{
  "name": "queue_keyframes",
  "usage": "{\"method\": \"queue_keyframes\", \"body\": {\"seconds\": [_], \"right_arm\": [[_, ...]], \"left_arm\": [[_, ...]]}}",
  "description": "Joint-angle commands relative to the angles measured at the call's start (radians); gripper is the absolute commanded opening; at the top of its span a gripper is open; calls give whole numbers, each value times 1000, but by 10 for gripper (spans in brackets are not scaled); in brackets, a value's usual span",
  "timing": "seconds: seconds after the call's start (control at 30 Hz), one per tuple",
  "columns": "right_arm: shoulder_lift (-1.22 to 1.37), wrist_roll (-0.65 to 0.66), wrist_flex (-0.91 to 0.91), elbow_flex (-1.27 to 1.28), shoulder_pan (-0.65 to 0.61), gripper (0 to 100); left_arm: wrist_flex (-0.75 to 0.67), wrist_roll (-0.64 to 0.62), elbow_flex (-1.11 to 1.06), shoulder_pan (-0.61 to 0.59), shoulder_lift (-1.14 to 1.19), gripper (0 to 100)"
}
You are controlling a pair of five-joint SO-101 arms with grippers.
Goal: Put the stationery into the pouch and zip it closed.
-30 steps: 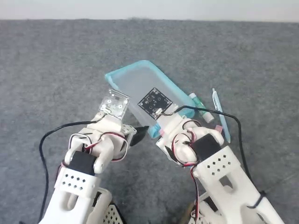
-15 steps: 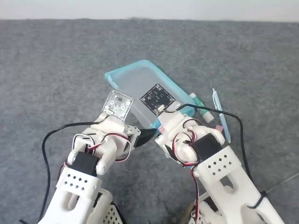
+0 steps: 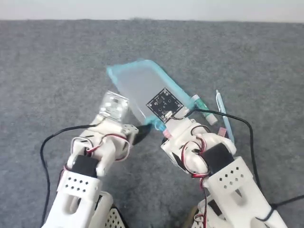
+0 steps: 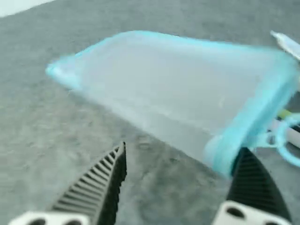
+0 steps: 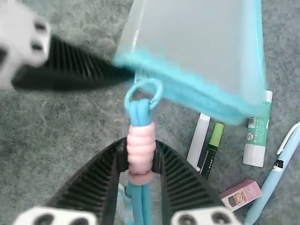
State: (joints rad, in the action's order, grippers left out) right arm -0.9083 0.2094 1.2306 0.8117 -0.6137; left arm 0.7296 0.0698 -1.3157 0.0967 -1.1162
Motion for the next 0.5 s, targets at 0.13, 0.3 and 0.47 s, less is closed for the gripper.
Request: {"method": "queue_keyframes", "body": {"seconds": [0.13,0.3,0.47], "right_arm": [[-39,61,5,17,-2,6],[-39,81,-13,97,-1,6],[-39,104,-38,141,54,6]], "left_arm": [[-54,-35,18,-114,-23,333],[-54,-68,27,-115,-23,333],[-55,-83,28,-166,-23,333]]}}
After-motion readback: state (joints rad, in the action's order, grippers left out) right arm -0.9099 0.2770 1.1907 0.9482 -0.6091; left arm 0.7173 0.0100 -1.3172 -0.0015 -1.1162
